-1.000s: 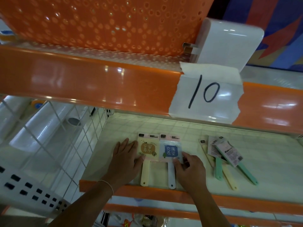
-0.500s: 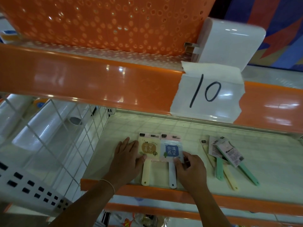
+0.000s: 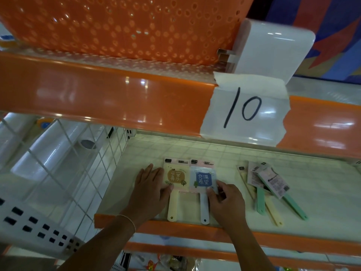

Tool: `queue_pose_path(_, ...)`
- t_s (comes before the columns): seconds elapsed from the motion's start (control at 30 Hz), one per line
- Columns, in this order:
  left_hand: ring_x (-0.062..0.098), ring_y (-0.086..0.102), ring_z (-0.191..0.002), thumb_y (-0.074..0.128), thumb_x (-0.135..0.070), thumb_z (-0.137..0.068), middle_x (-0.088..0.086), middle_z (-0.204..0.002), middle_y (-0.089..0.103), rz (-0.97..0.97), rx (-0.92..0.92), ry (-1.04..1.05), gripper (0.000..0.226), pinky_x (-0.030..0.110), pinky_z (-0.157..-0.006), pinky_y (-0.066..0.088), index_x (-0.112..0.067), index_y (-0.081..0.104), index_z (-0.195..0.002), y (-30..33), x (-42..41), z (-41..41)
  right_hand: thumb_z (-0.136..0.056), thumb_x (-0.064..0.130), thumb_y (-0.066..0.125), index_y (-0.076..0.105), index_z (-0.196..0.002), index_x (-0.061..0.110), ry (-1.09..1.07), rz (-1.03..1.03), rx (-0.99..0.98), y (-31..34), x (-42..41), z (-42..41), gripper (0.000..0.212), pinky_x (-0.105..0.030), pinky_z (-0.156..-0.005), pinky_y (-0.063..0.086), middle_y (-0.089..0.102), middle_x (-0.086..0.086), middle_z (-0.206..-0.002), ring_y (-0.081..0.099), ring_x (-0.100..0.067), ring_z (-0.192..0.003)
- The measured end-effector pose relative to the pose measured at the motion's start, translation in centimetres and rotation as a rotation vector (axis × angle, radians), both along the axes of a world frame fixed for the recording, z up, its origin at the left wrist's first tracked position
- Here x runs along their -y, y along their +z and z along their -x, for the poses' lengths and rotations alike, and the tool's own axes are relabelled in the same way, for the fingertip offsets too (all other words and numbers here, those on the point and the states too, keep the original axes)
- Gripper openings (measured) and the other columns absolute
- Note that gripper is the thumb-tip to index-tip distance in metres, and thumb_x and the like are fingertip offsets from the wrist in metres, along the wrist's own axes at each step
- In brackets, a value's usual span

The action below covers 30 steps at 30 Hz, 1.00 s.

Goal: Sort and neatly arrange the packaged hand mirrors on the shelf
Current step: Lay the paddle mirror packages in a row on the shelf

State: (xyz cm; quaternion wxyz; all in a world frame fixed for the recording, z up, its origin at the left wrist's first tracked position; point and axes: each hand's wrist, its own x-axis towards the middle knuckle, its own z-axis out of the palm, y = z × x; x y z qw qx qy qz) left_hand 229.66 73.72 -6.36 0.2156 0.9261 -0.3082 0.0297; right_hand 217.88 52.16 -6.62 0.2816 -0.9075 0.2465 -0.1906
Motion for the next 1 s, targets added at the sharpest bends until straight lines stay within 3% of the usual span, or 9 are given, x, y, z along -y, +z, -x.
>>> queue_pose_path(0.17,0.03,0.024,-0.142,0.012,-0.072,-0.087,0.013,-0.144,0.045,0.043,-0.01,0.021,0.092,0.044,-0.117,0.015,-0.004,0.041,-0.141,0.1,-0.1,0.1,-0.087,0.038,0.064,0.066,-0.116,0.015,-0.029,-0.064,0.021,0.5,-0.2,0.1,0.037,-0.016,-0.071,0.041,0.059,0.006,-0.09,0.057,-0.01,-0.083)
queue_pose_path(0.33,0.026,0.017,-0.145,0.023,-0.056,-0.096,0.006,-0.152,0.035,-0.015,0.11,-0.179,0.062,0.053,-0.116,0.02,-0.018,0.046,-0.14,0.7,0.2,0.6,-0.088,0.027,0.065,0.064,-0.12,0.012,-0.085,-0.247,0.05,1.5,0.5,0.4,0.035,-0.016,-0.078,0.042,0.061,0.004,-0.101,0.057,-0.008,-0.09)
queue_pose_path(0.5,0.025,0.036,-0.138,0.024,-0.046,-0.099,0.011,-0.142,0.049,0.041,0.163,-0.174,0.059,0.047,-0.114,0.027,-0.007,0.056,-0.13,3.1,3.3,2.1,-0.083,0.026,0.069,0.068,-0.112,0.012,-0.189,-0.064,0.166,3.0,4.3,1.8,0.032,-0.036,-0.086,0.05,0.065,-0.002,-0.101,0.061,-0.022,-0.097)
queue_pose_path(0.6,0.022,0.04,-0.136,0.031,-0.044,-0.098,0.009,-0.141,0.051,0.142,0.107,-0.211,0.056,0.041,-0.111,0.036,-0.006,0.054,-0.133,4.6,7.4,4.2,-0.078,0.043,0.064,0.063,-0.119,0.018,-0.239,0.095,0.0,3.5,8.9,2.8,0.048,-0.042,-0.096,0.041,0.061,-0.011,-0.12,0.054,-0.034,-0.113)
queue_pose_path(0.67,0.021,0.042,-0.135,0.039,-0.037,-0.096,0.007,-0.141,0.051,0.223,0.034,-0.276,0.05,0.037,-0.109,0.038,-0.008,0.053,-0.134,5.1,10.7,6.2,-0.076,0.057,0.06,0.047,-0.133,0.032,-0.265,0.105,-0.241,3.8,10.9,3.6,0.064,-0.047,-0.105,0.031,0.041,-0.008,-0.143,0.036,-0.035,-0.131)
queue_pose_path(0.73,0.015,0.038,-0.136,0.041,-0.032,-0.097,0.003,-0.146,0.045,0.245,-0.066,-0.318,0.047,0.024,-0.112,0.029,-0.013,0.047,-0.14,5.5,14.1,8.4,-0.074,0.069,0.053,0.034,-0.131,0.047,-0.227,0.135,-0.335,3.3,12.1,4.4,0.064,-0.048,-0.107,0.028,0.03,-0.002,-0.148,0.028,-0.033,-0.133)
queue_pose_path(0.83,0.009,0.023,-0.142,0.04,-0.029,-0.1,-0.002,-0.155,0.028,0.213,-0.264,-0.305,0.052,0.009,-0.107,0.01,-0.018,0.028,-0.149,6.0,18.7,10.7,-0.074,0.074,0.046,0.029,-0.127,0.05,-0.159,0.124,-0.385,2.9,13.4,5.2,0.062,-0.049,-0.106,0.028,0.027,-0.001,-0.148,0.026,-0.033,-0.134)
queue_pose_path(0.9,0.012,0.022,-0.142,0.04,-0.024,-0.099,-0.001,-0.155,0.026,0.166,-0.372,-0.252,0.055,0.011,-0.105,0.01,-0.016,0.021,-0.151,6.3,21.1,11.5,-0.074,0.077,0.043,0.026,-0.134,0.047,-0.158,0.108,-0.431,3.0,14.5,5.8,0.069,-0.05,-0.107,0.027,0.025,0.0,-0.152,0.023,-0.032,-0.137)
queue_pose_path(1.0,0.019,0.025,-0.141,0.039,-0.021,-0.098,0.006,-0.154,0.027,-0.03,-0.302,-0.24,0.059,0.024,-0.114,0.013,-0.012,0.015,-0.151,5.9,23.8,12.1,-0.074,0.08,0.041,0.026,-0.14,0.046,-0.168,0.116,-0.429,3.2,16.0,7.3,0.076,-0.049,-0.108,0.027,0.024,0.003,-0.153,0.021,-0.031,-0.138)
